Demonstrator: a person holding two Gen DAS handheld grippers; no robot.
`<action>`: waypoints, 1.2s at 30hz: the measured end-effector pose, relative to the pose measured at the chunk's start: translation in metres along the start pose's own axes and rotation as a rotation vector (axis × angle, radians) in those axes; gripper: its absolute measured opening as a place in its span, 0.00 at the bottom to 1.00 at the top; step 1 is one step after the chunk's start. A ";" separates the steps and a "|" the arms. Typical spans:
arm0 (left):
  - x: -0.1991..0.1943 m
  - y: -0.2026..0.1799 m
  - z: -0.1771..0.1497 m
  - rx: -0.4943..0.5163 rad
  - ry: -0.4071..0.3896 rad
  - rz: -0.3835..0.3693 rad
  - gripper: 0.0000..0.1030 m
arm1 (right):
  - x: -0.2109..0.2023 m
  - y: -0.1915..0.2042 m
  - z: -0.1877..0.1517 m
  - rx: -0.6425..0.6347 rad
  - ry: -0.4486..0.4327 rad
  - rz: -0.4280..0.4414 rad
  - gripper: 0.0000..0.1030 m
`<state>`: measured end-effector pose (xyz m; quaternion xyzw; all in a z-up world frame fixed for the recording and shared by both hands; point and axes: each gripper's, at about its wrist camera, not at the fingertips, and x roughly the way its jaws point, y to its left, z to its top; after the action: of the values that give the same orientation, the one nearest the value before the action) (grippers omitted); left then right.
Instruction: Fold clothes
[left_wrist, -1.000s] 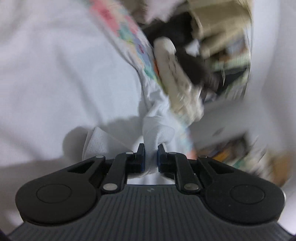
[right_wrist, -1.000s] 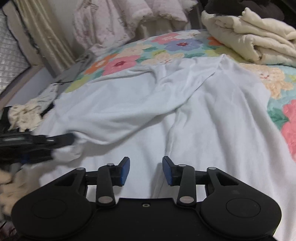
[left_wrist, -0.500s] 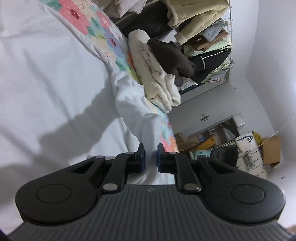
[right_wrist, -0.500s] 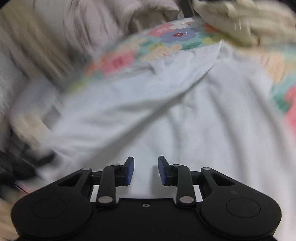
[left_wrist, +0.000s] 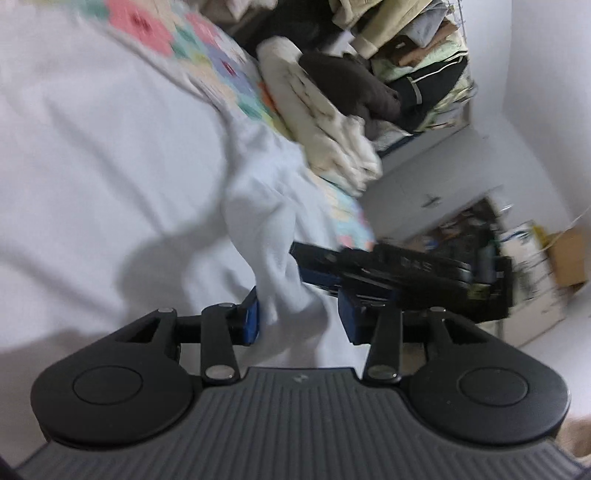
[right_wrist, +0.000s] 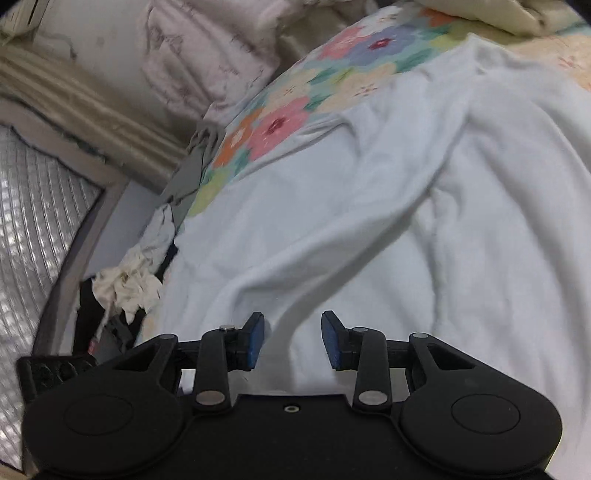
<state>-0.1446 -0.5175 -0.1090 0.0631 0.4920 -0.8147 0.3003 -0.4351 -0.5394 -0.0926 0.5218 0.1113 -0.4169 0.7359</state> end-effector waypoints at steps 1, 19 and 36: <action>-0.005 0.002 0.002 0.025 -0.010 0.034 0.44 | 0.004 0.002 0.000 -0.007 0.004 0.006 0.38; 0.003 0.024 0.009 0.109 -0.015 0.269 0.44 | 0.030 -0.023 0.007 0.137 0.006 -0.021 0.57; 0.011 -0.043 0.000 0.450 0.072 0.201 0.51 | -0.047 0.000 0.028 -0.121 -0.218 -0.178 0.07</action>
<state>-0.1774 -0.5076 -0.0802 0.2057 0.2999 -0.8671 0.3405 -0.4720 -0.5403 -0.0519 0.4164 0.1012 -0.5272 0.7338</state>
